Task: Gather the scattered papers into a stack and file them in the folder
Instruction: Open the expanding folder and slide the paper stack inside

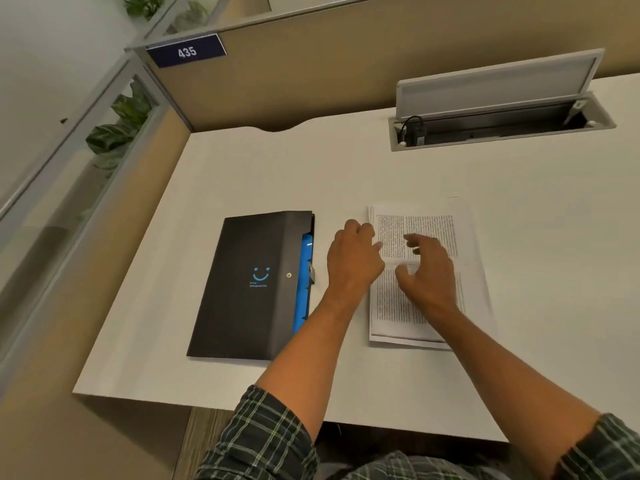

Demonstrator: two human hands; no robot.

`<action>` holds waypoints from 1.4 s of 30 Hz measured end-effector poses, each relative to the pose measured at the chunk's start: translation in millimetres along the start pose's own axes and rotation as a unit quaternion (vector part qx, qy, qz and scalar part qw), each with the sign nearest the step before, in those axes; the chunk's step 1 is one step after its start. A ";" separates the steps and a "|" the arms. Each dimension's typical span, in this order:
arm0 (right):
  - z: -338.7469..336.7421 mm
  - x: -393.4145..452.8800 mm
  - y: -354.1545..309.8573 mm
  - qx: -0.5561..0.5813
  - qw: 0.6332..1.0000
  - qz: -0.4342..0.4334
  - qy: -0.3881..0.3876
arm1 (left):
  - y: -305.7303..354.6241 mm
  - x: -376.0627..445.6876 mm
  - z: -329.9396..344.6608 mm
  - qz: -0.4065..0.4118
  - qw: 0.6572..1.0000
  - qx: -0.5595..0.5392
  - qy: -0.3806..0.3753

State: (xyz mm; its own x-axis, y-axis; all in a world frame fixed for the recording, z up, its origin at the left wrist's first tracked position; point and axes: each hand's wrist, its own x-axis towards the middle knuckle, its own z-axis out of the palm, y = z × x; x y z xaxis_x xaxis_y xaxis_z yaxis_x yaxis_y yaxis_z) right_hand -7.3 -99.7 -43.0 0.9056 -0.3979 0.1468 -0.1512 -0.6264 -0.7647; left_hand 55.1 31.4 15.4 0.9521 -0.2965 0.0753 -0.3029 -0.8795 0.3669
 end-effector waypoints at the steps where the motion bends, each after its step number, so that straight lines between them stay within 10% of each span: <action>1: 8.4 -1.0 -8.5 0.036 0.998 -0.014 -0.048 | -4.3 1.9 -9.0 0.008 0.999 0.006 0.036; 6: 57.4 -8.1 -48.4 0.015 0.976 -0.022 -0.217 | -44.4 3.8 -47.6 -0.078 0.986 0.011 0.149; 17: 106.9 -11.1 -92.6 -0.120 0.969 -0.012 -0.216 | -123.1 -42.7 -32.6 -0.279 0.957 0.056 -0.057; 42: 51.6 -9.1 -108.5 0.290 0.934 0.011 -0.210 | -93.0 -34.2 -99.8 -0.174 0.973 0.152 0.017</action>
State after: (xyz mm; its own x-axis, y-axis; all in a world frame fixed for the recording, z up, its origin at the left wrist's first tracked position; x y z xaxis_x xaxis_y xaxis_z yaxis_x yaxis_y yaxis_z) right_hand 21.3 6.5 6.3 0.9987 -0.0328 -0.0385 -0.0417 -0.1044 -0.9937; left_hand 55.0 160.4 71.2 0.9985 0.0473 0.0283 0.0448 -0.9954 0.0845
